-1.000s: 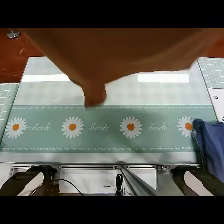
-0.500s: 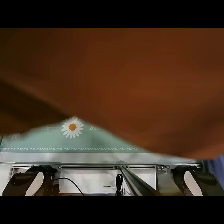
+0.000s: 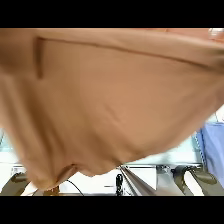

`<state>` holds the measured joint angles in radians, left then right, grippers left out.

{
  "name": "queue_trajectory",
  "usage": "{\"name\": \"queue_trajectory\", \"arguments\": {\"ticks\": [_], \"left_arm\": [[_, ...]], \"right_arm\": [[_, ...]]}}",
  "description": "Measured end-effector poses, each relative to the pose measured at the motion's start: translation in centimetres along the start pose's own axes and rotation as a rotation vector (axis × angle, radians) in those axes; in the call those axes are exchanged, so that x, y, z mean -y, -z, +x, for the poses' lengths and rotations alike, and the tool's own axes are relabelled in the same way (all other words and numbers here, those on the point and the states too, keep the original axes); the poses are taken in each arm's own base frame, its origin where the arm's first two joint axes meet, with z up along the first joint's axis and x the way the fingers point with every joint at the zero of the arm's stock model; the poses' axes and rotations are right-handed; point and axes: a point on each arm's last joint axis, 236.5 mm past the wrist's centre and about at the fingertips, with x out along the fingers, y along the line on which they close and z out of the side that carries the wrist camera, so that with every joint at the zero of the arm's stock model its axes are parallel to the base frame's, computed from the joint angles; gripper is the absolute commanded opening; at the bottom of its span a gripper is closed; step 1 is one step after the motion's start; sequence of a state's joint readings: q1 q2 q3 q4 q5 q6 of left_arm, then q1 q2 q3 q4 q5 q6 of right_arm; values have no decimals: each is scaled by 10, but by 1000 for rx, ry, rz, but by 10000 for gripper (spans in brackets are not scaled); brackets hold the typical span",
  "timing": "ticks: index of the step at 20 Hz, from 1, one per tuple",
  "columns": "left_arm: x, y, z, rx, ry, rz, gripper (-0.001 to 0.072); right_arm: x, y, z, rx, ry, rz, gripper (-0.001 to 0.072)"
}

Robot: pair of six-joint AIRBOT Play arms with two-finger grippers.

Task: Fold the shirts.

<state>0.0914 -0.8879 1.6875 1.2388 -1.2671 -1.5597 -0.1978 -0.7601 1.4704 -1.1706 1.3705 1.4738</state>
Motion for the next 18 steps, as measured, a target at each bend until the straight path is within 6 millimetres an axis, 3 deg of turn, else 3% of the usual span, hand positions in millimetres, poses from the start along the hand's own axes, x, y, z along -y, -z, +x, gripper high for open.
{"name": "queue_trajectory", "arguments": {"ticks": [5, 7, 10, 11, 12, 13, 14, 16, 18], "left_arm": [[-39, 58, 153, -234, -1, -99, 25], [-46, 82, 204, -283, 4, -127, 24], [-50, 101, 262, -281, 26, -191, 25], [-51, 107, 278, -278, 37, -219, 30], [-50, 111, 291, -271, 50, -251, 142], [-49, 114, 300, -267, 59, -275, 532], [-48, 120, 307, -276, 67, -296, 705], [-50, 131, 311, -313, 73, -318, 703], [-65, 152, 300, -419, 52, -290, 702]], "right_arm": [[45, 22, 150, -162, -66, 141, 28], [63, 27, 206, -195, -85, 209, 28], [83, 23, 281, -205, -123, 315, 33], [88, 21, 301, -204, -136, 355, 173], [93, 17, 320, -197, -152, 415, 450], [99, 17, 336, -199, -164, 466, 642], [103, 16, 348, -199, -184, 518, 630], [110, 18, 357, -218, -226, 587, 630], [125, 29, 348, -274, -251, 586, 620]]}}
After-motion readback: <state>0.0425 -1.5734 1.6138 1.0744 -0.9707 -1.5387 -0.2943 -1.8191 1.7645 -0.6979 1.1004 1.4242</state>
